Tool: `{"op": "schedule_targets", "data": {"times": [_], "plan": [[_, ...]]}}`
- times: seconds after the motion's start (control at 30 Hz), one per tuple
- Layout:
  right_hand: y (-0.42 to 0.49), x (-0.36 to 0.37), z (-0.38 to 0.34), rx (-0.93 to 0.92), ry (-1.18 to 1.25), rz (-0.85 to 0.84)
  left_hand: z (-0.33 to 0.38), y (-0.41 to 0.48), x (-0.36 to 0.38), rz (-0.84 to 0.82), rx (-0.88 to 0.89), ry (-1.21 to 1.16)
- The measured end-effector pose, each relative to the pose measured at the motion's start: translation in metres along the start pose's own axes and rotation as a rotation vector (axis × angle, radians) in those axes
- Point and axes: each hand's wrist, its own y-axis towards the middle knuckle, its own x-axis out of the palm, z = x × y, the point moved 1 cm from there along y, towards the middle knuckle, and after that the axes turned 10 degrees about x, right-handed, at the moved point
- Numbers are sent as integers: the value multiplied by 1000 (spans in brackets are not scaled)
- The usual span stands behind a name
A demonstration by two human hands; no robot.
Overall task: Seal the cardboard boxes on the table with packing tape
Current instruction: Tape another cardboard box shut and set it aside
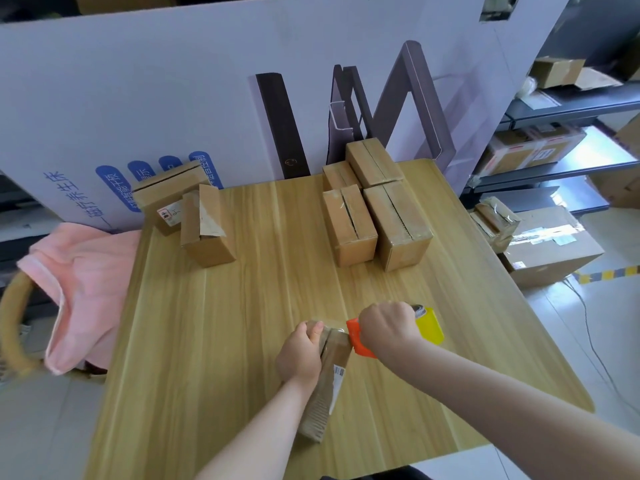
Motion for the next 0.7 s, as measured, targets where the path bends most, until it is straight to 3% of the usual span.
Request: {"op": "schedule_targets", "data": {"times": [0.17, 0.3, 0.4, 0.57, 0.7], "plan": [[15, -5, 18, 220, 98, -171, 7, -5, 7, 42, -105, 1], [6, -10, 1, 52, -82, 32, 11, -12, 15, 98, -199, -140], [13, -7, 9, 127, -47, -22, 15, -12, 17, 97, -222, -158], [-2, 18, 27, 7, -288, -11, 13, -13, 13, 106, -276, -195], [10, 22, 65, 271, 218, -33, 16, -11, 15, 124, -367, -281]]}}
